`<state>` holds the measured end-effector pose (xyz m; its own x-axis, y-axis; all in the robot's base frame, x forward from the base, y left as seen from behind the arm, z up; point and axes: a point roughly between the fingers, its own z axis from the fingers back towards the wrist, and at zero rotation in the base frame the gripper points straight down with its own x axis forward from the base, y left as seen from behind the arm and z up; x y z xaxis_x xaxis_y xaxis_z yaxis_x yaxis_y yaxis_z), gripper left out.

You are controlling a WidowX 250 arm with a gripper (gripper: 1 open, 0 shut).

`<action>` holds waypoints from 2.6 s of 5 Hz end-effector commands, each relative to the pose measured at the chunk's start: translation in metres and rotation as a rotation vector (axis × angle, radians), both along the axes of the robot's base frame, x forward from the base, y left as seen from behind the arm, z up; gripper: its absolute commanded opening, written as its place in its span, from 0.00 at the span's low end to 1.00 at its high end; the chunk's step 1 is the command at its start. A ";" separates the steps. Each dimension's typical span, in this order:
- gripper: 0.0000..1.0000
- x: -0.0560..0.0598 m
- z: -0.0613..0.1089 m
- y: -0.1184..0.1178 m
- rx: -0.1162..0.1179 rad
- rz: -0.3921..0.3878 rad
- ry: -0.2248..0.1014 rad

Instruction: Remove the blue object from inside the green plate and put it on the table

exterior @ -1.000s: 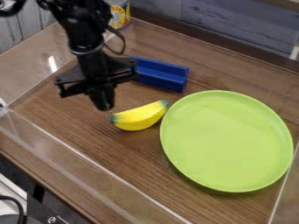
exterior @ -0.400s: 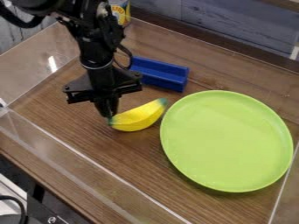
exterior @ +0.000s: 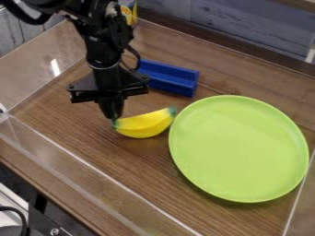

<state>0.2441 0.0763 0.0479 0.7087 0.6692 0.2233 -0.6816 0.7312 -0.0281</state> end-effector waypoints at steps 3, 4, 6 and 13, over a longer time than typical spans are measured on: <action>0.00 0.012 0.021 0.010 0.047 -0.153 -0.028; 0.00 0.012 0.028 0.021 0.049 -0.185 -0.022; 0.00 0.030 0.031 0.011 0.056 -0.200 -0.014; 0.00 0.088 0.026 -0.062 0.065 -0.450 -0.027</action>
<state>0.3266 0.0148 0.0612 0.9291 0.2840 0.2370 -0.2985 0.9540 0.0272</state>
